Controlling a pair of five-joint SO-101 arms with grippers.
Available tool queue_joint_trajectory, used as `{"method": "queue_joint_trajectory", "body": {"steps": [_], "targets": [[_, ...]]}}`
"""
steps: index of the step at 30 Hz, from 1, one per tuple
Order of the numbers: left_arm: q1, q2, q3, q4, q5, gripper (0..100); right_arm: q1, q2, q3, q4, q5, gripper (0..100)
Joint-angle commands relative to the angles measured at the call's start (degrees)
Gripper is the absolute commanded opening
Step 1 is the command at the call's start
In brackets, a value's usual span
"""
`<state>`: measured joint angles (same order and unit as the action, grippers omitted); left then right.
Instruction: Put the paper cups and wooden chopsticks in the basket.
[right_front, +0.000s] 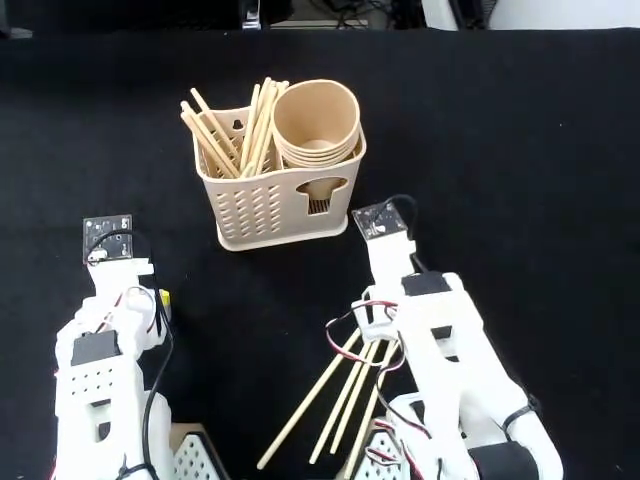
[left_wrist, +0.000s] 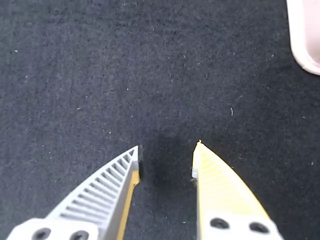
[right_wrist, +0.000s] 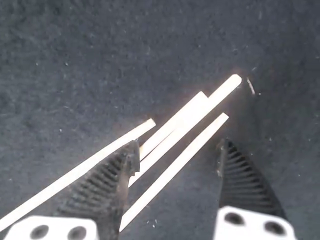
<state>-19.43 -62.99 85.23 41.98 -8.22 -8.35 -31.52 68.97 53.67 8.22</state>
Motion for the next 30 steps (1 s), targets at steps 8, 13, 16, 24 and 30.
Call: {"method": "queue_joint_trajectory", "body": {"steps": [8, 13, 16, 24, 30], "targets": [[0.7, 0.3, -0.3, -1.0, 0.3, 19, -3.4, -0.8, 0.8, -0.1, 0.1, 26.5], [0.7, 0.3, -0.2, -1.0, 0.2, 19, -3.3, -0.8, 1.1, -0.1, 0.1, 26.5], [0.7, 0.3, -0.2, -0.9, 0.2, 19, -3.1, -0.8, 1.1, -0.1, 0.1, 26.5], [0.7, 0.3, -0.2, -0.9, 0.2, 19, -3.0, -0.7, 1.0, -0.1, 0.1, 26.3], [0.7, 0.3, -0.2, -1.0, 0.2, 19, -3.3, 0.0, 1.0, 0.0, 0.5, 22.1]]}}
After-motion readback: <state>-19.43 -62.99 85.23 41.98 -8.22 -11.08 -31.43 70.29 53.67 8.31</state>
